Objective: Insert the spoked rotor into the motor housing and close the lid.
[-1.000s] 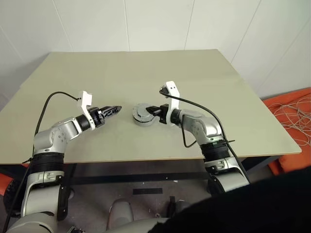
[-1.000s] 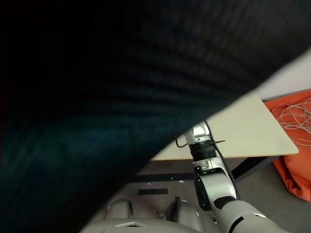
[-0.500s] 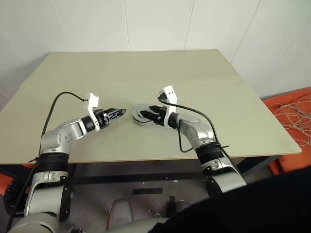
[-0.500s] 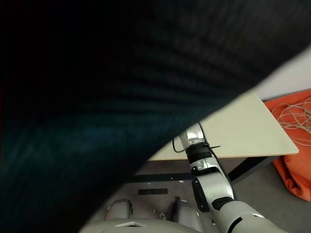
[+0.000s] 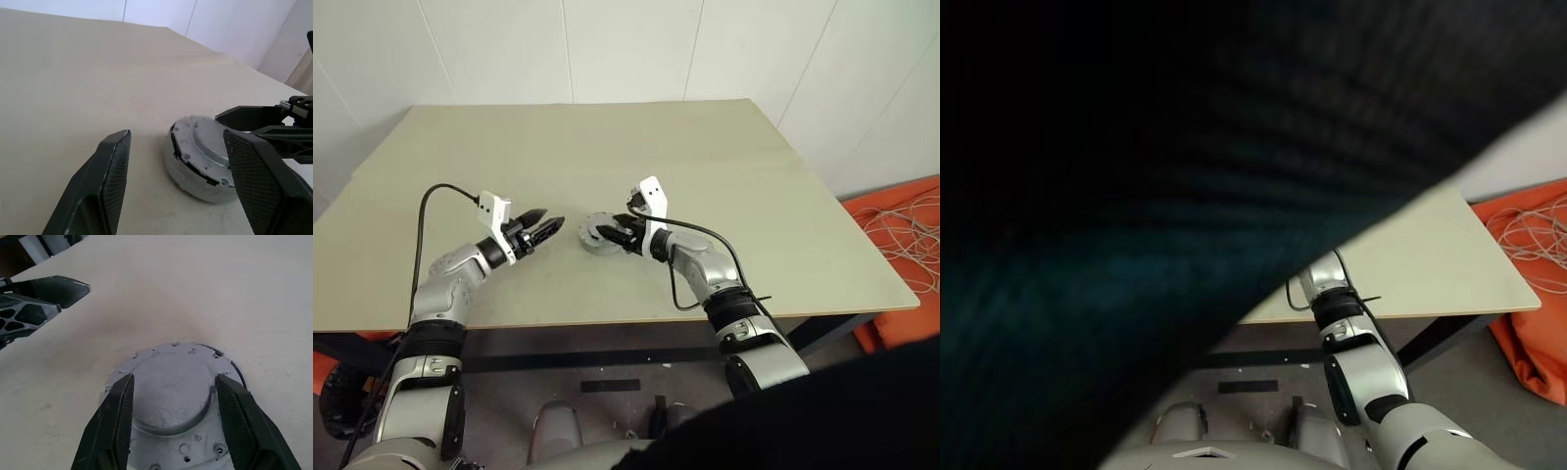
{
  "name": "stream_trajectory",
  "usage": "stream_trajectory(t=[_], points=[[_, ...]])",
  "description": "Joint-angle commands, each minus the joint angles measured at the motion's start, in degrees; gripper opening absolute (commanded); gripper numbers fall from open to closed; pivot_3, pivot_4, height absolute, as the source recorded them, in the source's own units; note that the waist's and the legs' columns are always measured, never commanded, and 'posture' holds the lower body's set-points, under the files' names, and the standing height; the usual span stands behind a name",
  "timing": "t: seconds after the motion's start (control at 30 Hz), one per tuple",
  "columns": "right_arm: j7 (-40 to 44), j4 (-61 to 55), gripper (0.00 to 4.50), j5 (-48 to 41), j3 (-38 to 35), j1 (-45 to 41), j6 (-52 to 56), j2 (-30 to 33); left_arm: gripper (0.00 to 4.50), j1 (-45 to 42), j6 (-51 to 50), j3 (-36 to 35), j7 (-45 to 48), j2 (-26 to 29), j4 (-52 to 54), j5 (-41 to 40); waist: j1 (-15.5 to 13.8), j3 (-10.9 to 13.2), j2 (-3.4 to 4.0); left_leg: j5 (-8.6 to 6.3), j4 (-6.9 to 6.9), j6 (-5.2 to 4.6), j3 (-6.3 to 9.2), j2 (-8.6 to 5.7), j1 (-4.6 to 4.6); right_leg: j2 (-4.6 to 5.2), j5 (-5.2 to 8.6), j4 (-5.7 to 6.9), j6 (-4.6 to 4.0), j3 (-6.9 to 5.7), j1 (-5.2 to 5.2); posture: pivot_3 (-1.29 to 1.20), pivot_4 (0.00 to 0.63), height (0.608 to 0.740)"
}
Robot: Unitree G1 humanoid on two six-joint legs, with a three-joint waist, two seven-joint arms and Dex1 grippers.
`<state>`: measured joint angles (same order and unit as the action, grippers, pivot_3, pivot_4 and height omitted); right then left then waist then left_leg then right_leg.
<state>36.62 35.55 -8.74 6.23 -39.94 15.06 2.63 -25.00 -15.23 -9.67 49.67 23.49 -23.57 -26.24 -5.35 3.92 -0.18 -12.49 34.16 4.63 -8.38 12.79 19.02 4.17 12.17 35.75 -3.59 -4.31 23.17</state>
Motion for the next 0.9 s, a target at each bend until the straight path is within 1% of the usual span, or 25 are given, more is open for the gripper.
stream_trajectory(t=[0.03,0.17,0.27,0.37,0.57,0.9], points=[[-0.8,-2.1,2.94,2.4,1.5,-1.9,-4.1,-0.2,3.19,-1.1,1.7,-1.3,0.7,0.3,0.2,-0.3,0.0,0.0,0.00,0.00,0.00,0.00,0.00,0.00,0.00,0.00,0.00,0.00,0.00,0.00,0.00,0.00,0.000,0.740],[-0.1,-5.3,2.94,3.0,2.7,-1.9,-4.8,0.0,3.19,-1.1,1.3,-1.3,0.9,0.4,0.1,-0.6,0.0,0.0,0.00,0.00,-0.01,-0.01,0.00,0.00,0.02,0.00,0.00,-0.01,0.00,0.00,0.02,0.00,0.000,0.740],[1.0,-6.8,3.52,3.2,3.4,-1.4,-5.3,0.3,3.19,-1.2,1.2,-1.4,1.0,0.4,0.1,-0.7,0.0,0.0,0.00,-0.01,-0.01,-0.02,0.00,0.00,0.03,0.00,0.00,-0.01,0.00,0.00,0.04,0.00,0.000,0.740],[1.0,-7.6,4.46,3.4,3.8,-0.9,-5.0,0.3,3.19,-1.1,0.8,-1.3,1.1,0.5,0.2,-0.9,0.0,0.0,0.00,-0.01,-0.01,-0.02,0.00,0.00,0.03,0.00,0.00,-0.01,0.00,0.00,0.04,0.00,0.000,0.740],[-0.1,-5.0,4.46,5.0,4.5,-0.8,-4.9,-0.1,3.19,-1.1,0.0,-1.3,1.5,0.6,0.3,-1.2,0.1,0.0,0.00,-0.01,-0.01,-0.02,0.00,0.00,0.03,0.00,0.00,0.00,0.00,0.01,0.03,0.00,0.000,0.740],[-1.5,1.8,4.46,7.3,5.1,-1.3,-8.3,-1.2,3.19,-1.2,-0.8,-1.3,1.6,0.7,0.6,-1.1,0.1,0.0,0.00,-0.01,-0.02,-0.02,-0.01,0.00,0.03,0.00,0.00,-0.01,0.00,0.01,0.04,0.00,0.000,0.740]])
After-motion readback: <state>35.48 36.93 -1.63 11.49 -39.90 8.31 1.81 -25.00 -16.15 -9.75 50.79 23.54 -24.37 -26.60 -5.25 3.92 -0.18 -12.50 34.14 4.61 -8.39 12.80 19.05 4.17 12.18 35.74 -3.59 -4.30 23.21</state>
